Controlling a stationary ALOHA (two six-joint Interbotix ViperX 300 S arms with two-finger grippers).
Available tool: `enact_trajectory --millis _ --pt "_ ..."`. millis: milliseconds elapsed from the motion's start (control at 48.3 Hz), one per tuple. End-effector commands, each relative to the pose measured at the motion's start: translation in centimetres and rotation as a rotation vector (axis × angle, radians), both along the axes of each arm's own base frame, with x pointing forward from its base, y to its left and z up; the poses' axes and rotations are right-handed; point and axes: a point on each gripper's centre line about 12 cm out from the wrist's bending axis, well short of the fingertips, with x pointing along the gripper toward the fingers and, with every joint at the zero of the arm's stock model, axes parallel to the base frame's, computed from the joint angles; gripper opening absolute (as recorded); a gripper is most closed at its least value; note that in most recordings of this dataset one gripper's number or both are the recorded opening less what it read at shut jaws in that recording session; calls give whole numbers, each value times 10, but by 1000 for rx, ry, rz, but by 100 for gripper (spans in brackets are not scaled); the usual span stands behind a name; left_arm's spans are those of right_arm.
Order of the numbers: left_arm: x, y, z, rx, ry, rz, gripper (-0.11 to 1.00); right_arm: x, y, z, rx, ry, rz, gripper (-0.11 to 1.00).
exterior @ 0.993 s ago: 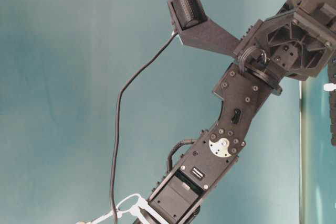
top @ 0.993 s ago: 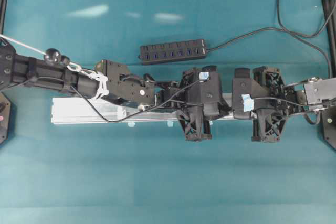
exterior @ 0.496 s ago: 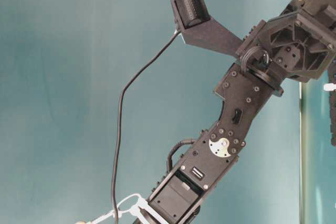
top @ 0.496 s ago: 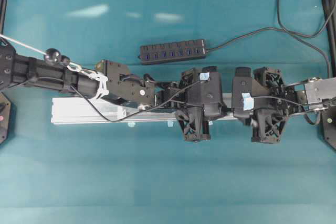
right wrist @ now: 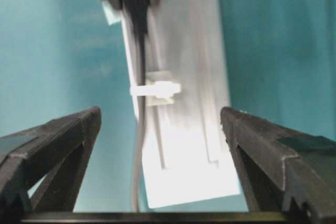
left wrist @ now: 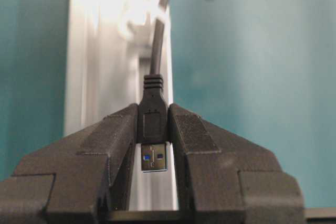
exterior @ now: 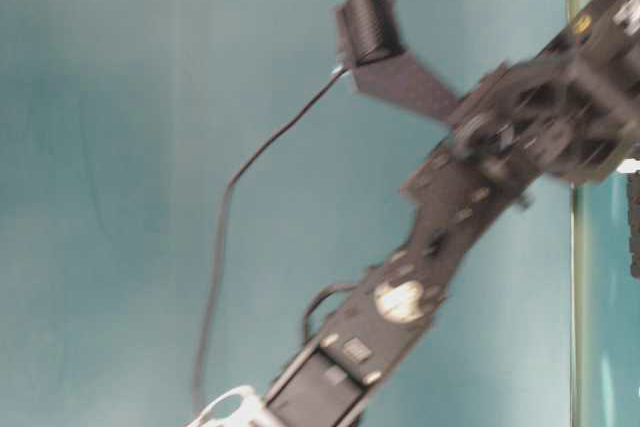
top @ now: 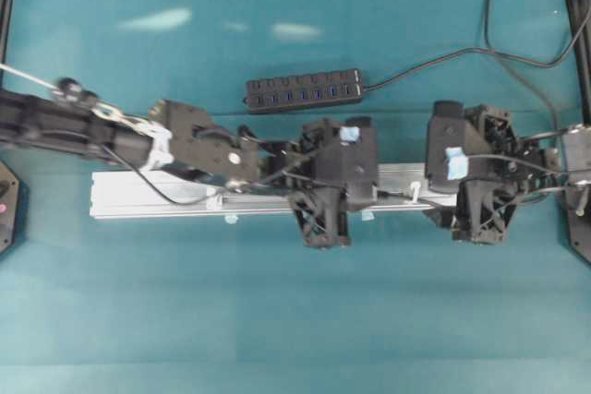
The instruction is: Pass the USB cable through three rings with both arms.
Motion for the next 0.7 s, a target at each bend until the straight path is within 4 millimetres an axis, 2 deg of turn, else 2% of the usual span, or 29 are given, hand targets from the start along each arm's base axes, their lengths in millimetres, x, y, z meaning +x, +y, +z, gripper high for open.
enact_trajectory --millis 0,124,331,683 --pt "-6 4 22 2 -37 9 23 3 -2 15 5 -64 -14 87" --pt "-13 1 37 0 -61 5 23 9 -2 24 8 -111 -12 87" --pt "-14 -5 61 5 -110 -10 23 23 0 26 14 -157 0 86" --pt "-15 -10 62 7 -107 -21 23 44 4 14 54 -221 -3 82"
